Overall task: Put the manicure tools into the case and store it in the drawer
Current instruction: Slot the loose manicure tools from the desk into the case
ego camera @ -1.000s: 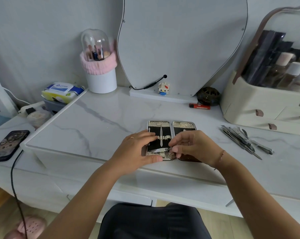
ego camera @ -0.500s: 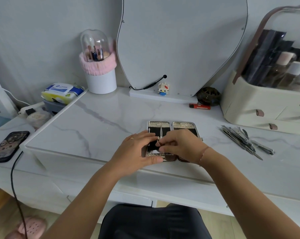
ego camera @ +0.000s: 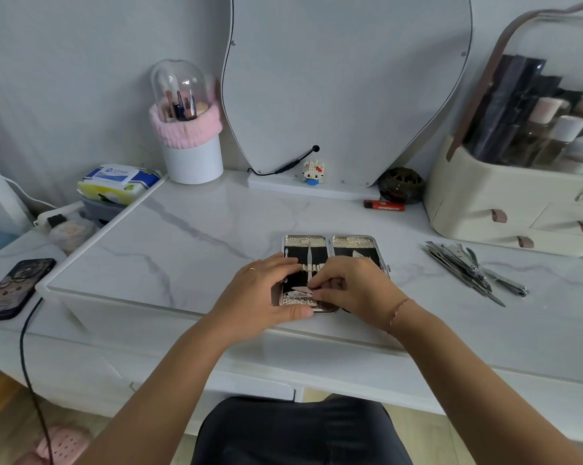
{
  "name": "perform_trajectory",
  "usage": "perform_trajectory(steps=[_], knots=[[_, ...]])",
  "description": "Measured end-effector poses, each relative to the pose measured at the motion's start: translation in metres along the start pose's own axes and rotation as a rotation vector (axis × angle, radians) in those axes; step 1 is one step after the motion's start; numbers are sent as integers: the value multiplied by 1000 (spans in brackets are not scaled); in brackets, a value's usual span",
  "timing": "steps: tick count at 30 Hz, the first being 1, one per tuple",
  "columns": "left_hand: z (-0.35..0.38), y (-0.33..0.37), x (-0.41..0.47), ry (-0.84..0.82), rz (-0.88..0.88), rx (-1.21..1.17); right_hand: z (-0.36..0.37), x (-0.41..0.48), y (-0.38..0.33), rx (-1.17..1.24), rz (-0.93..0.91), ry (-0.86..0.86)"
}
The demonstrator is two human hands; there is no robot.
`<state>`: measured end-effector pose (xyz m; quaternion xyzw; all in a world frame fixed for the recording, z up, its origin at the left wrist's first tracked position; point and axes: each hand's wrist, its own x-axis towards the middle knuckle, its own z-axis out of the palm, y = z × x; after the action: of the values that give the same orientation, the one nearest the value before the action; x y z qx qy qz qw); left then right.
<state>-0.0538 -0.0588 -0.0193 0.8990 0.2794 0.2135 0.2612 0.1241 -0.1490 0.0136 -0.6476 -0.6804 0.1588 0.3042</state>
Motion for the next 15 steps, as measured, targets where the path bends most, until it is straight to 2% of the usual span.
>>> perform_trajectory(steps=[8, 10, 12, 15], knots=[[4, -1, 2, 11, -21, 21, 0, -1, 1, -61, -77, -7], [6, -2, 4, 18, 2, 63, -4, -5, 4, -20, -46, 18], [8, -1, 7, 31, 17, 106, -18, -13, 13, 53, 65, 128], [11, 1, 11, 24, 9, 119, -53, -30, 42, 10, 240, 438]])
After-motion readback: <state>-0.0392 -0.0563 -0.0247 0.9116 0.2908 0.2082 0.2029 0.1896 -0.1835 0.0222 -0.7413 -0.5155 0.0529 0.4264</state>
